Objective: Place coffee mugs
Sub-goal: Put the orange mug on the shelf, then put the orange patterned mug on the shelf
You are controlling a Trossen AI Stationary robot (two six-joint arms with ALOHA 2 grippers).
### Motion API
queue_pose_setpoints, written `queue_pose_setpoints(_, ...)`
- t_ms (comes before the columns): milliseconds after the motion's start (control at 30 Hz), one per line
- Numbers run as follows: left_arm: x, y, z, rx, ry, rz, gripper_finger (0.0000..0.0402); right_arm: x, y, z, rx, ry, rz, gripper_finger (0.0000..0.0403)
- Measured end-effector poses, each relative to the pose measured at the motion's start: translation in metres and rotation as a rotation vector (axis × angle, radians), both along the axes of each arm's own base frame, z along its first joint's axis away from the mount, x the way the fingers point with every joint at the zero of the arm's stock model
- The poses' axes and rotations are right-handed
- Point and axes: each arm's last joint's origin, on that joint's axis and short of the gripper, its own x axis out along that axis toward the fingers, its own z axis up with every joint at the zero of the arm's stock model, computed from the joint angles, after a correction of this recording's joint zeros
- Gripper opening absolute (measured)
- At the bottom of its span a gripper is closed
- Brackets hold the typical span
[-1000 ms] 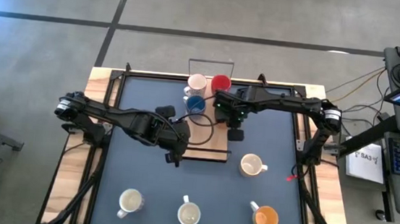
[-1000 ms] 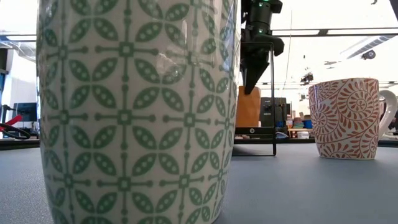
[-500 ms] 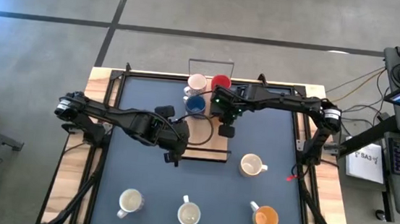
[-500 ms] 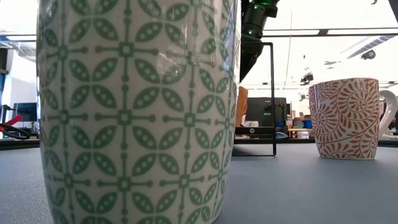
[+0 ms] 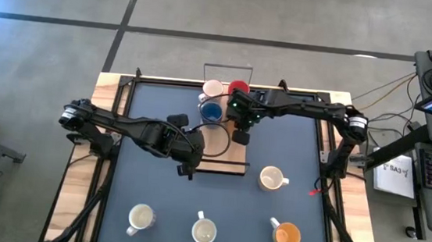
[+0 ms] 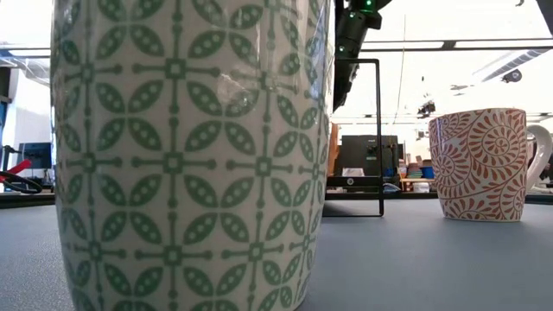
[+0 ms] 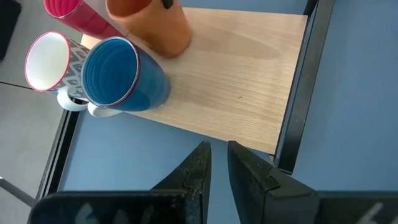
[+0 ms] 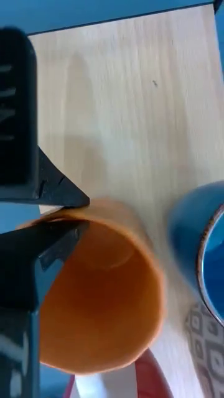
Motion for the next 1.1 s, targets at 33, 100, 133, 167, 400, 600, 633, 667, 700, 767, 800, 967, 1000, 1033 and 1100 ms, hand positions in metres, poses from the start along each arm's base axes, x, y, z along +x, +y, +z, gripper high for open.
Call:
queue_pose_setpoints(33, 0.000, 0.000, 0.000, -0.001, -0.001, 0.002, 0.0036, 0.001, 0.000, -0.002, 0.004, 0.007, -0.001, 0.0045)
queue_pose_setpoints(100, 0.000, 0.000, 0.000, -0.001, 0.001, 0.003, 0.0036, 0.002, 0.000, -0.005, 0.005, 0.022, 0.000, 0.0058)
queue_pose_setpoints(133, 0.000, 0.000, 0.000, -0.001, 0.003, 0.004, 0.0036, 0.002, -0.001, -0.007, 0.005, 0.026, 0.002, 0.0064)
queue_pose_setpoints(167, -0.001, 0.000, 0.000, -0.001, 0.004, 0.005, 0.0036, 0.003, -0.001, -0.007, 0.005, 0.029, 0.004, 0.0069)
queue_pose_setpoints(400, -0.001, 0.000, 0.000, 0.000, 0.010, 0.005, 0.0036, 0.005, -0.003, 0.000, -0.009, 0.008, 0.013, 0.0088)
queue_pose_setpoints(600, -0.001, 0.000, 0.000, 0.001, 0.011, 0.005, 0.0036, 0.006, -0.005, 0.004, -0.032, -0.002, 0.004, 0.0079)
queue_pose_setpoints(633, -0.001, 0.000, 0.000, 0.000, 0.011, 0.005, 0.0036, 0.006, -0.006, 0.004, -0.044, 0.002, 0.001, 0.0078)
queue_pose_setpoints(667, -0.001, 0.000, 0.000, 0.000, 0.011, 0.005, 0.0036, 0.006, -0.006, 0.004, -0.053, 0.005, -0.001, 0.0076)
queue_pose_setpoints(700, -0.001, 0.000, 0.000, 0.001, 0.012, 0.005, 0.0036, 0.005, -0.007, 0.004, -0.061, 0.007, -0.003, 0.0075)
queue_pose_setpoints(767, -0.001, 0.000, 0.000, 0.001, 0.012, 0.005, 0.0036, 0.005, -0.008, 0.004, -0.066, 0.008, -0.002, 0.0073)
queue_pose_setpoints(800, -0.001, 0.000, 0.000, 0.001, 0.012, 0.005, 0.0036, 0.005, -0.008, 0.004, -0.066, 0.008, -0.002, 0.0073)
queue_pose_setpoints(967, -0.001, 0.000, -0.001, -0.002, 0.011, 0.012, 0.0036, 0.005, -0.007, 0.005, -0.055, 0.005, -0.012, 0.0075)
queue_pose_setpoints(1000, -0.002, 0.000, -0.001, -0.003, 0.011, 0.014, 0.0036, 0.005, -0.007, 0.007, -0.049, 0.001, -0.020, 0.0076)
queue_pose_setpoints(1033, -0.002, 0.000, -0.001, -0.004, 0.011, 0.016, 0.0036, 0.005, -0.007, 0.010, -0.047, -0.005, -0.026, 0.0077)
queue_pose_setpoints(1100, -0.002, 0.001, -0.001, -0.008, 0.010, 0.027, 0.0036, 0.005, -0.007, 0.017, -0.044, -0.013, -0.031, 0.0077)
